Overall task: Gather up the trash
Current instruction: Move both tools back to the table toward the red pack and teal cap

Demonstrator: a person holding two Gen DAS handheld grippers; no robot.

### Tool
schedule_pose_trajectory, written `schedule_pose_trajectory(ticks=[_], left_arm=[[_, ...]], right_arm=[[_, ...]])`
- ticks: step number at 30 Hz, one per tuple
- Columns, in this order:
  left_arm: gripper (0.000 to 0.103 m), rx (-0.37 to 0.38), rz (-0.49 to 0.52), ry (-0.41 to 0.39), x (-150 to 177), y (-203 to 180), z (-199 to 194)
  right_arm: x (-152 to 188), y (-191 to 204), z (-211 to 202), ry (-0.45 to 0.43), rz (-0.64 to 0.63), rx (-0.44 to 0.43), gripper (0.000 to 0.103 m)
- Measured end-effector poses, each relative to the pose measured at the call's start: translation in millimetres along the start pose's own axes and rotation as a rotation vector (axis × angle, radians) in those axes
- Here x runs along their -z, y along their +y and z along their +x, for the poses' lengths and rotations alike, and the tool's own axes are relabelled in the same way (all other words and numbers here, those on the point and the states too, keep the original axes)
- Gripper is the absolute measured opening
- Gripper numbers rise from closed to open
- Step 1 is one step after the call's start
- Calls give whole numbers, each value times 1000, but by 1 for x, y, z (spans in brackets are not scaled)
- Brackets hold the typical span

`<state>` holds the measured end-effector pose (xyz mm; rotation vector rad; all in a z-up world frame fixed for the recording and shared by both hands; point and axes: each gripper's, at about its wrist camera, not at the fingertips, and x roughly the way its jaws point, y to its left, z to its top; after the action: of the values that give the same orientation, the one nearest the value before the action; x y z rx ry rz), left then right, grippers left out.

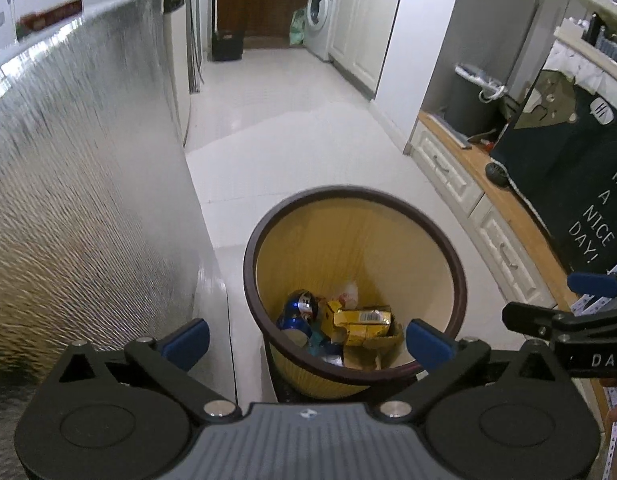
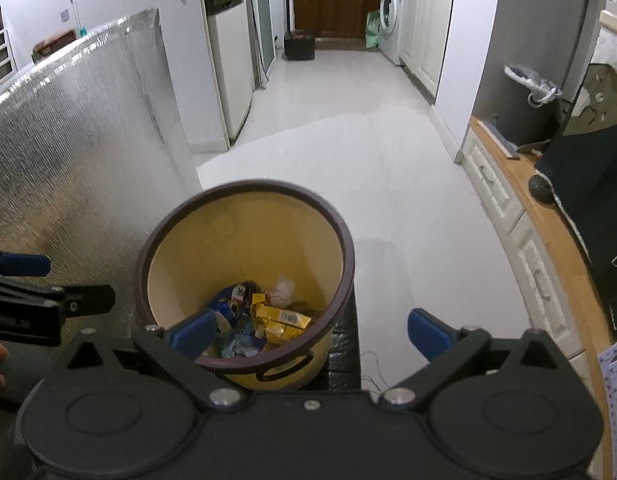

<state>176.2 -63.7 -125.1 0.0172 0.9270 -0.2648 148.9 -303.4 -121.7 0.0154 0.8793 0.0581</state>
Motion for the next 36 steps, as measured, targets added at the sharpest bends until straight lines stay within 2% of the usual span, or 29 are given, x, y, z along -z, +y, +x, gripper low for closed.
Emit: schedule_pose_trajectory(ticks=[9,19,28,36], left_arm=[[103,25,41,-122,-9,-15,-48],[103,17,76,-340,-24,-11,-128],[103,-64,108,-485,-51,28,-190],[103,-146,65,-526,-94,81,-221]], right_arm=[[-12,-6,-55,-142,17,-5,103],[-33,12,-112,-337,-6,-43,103],[-78,57,-141,-479,-91,-128,103],[-137,106,-148,-531,-162,-208,103]])
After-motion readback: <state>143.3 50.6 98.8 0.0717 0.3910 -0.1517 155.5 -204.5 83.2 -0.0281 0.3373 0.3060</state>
